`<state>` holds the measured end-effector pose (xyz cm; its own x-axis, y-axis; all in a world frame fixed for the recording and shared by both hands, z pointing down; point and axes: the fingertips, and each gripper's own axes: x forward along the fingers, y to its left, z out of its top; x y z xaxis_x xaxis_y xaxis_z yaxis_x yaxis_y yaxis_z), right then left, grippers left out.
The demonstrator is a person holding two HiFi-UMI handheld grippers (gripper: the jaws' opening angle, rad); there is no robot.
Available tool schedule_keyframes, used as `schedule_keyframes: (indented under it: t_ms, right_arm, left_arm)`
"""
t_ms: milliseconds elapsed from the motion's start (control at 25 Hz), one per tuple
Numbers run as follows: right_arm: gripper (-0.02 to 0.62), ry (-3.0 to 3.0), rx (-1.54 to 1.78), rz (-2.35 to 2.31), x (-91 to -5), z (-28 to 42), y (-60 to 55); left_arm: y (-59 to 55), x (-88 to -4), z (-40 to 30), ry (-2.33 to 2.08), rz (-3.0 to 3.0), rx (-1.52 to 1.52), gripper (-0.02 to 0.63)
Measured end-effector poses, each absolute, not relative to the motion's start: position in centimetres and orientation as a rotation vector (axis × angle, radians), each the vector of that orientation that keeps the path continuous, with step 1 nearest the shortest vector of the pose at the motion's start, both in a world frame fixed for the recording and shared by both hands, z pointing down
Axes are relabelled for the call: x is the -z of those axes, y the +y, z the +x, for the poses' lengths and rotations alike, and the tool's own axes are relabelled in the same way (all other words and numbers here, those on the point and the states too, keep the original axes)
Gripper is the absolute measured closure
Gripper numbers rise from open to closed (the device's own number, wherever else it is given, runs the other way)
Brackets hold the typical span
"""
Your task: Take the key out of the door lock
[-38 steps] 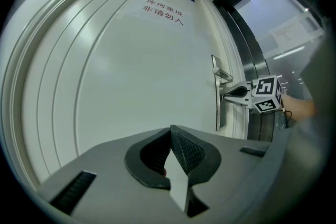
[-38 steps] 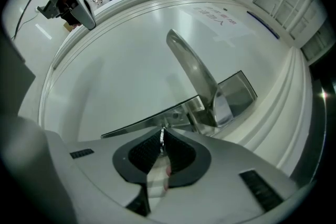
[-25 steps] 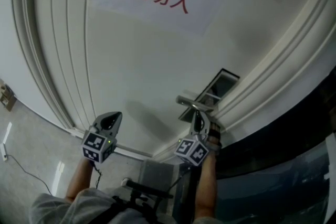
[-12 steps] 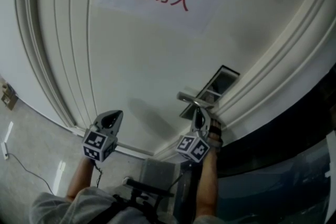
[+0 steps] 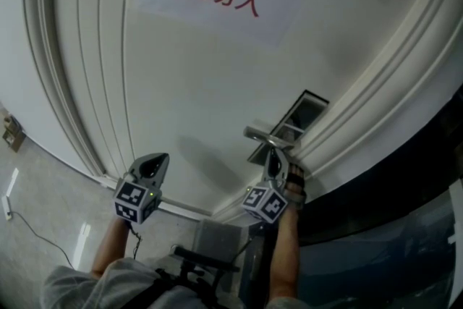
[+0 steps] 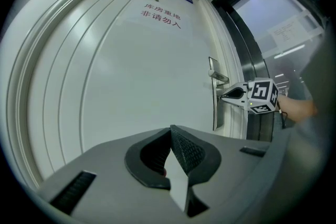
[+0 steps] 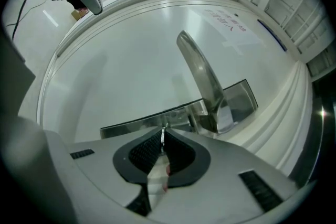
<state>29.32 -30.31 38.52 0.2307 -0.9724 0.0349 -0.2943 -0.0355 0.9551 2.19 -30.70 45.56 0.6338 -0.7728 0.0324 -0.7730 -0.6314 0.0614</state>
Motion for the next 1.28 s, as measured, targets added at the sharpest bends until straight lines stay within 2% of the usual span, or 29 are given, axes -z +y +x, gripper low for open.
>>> schedule_keyframes:
  t_ms: [1280]
  right_arm:
    - [0.572, -1.090, 0.944, 1.339, -38.97, 29.23, -30.25]
  left_arm:
    - [-31.25, -46.32, 2.17, -1.288, 2.770, -0.011, 0.598]
